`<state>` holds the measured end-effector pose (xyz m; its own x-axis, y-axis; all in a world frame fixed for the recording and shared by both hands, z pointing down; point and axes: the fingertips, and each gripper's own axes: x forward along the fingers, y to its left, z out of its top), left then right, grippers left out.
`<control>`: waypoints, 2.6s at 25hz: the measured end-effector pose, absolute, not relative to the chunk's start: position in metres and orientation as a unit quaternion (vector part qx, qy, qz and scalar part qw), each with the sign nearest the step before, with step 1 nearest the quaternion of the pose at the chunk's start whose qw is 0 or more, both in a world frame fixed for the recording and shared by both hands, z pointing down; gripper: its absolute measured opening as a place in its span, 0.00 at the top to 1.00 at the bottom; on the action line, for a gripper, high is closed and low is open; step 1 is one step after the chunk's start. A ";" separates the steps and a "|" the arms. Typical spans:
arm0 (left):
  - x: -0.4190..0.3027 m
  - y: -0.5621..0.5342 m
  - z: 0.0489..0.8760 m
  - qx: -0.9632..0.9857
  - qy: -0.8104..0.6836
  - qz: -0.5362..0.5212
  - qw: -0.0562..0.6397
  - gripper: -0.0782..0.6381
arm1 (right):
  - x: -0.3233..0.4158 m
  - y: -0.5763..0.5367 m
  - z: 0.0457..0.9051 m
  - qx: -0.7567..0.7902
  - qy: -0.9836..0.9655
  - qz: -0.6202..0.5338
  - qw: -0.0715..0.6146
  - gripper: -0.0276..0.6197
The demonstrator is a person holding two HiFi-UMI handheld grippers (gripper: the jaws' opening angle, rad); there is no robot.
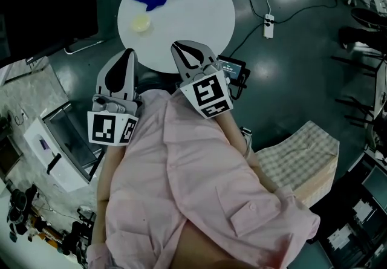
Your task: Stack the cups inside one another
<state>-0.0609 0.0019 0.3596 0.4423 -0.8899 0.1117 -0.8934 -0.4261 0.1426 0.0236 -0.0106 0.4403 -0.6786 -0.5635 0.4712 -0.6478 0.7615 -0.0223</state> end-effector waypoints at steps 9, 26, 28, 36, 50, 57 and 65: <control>-0.064 0.001 0.360 0.845 -0.527 0.010 0.092 0.88 | 0.022 -0.012 0.439 0.335 -0.910 0.095 0.224 0.91; -0.075 0.001 0.363 0.841 -0.531 0.003 0.103 0.88 | 0.017 -0.011 0.441 0.342 -0.907 0.101 0.226 0.91; -0.076 0.002 0.362 0.841 -0.532 0.002 0.103 0.88 | 0.017 -0.011 0.441 0.342 -0.906 0.101 0.226 0.91; -0.080 0.001 0.361 0.838 -0.535 -0.003 0.104 0.88 | 0.016 -0.013 0.440 0.342 -0.906 0.102 0.227 0.91; -0.085 0.003 0.360 0.836 -0.539 -0.007 0.102 0.88 | 0.014 -0.012 0.439 0.344 -0.906 0.101 0.224 0.91; -0.086 0.005 0.360 0.835 -0.541 -0.011 0.102 0.88 | 0.013 -0.010 0.438 0.344 -0.907 0.098 0.225 0.91; -0.087 0.010 0.359 0.835 -0.541 -0.013 0.099 0.88 | 0.012 -0.006 0.437 0.343 -0.907 0.090 0.225 0.91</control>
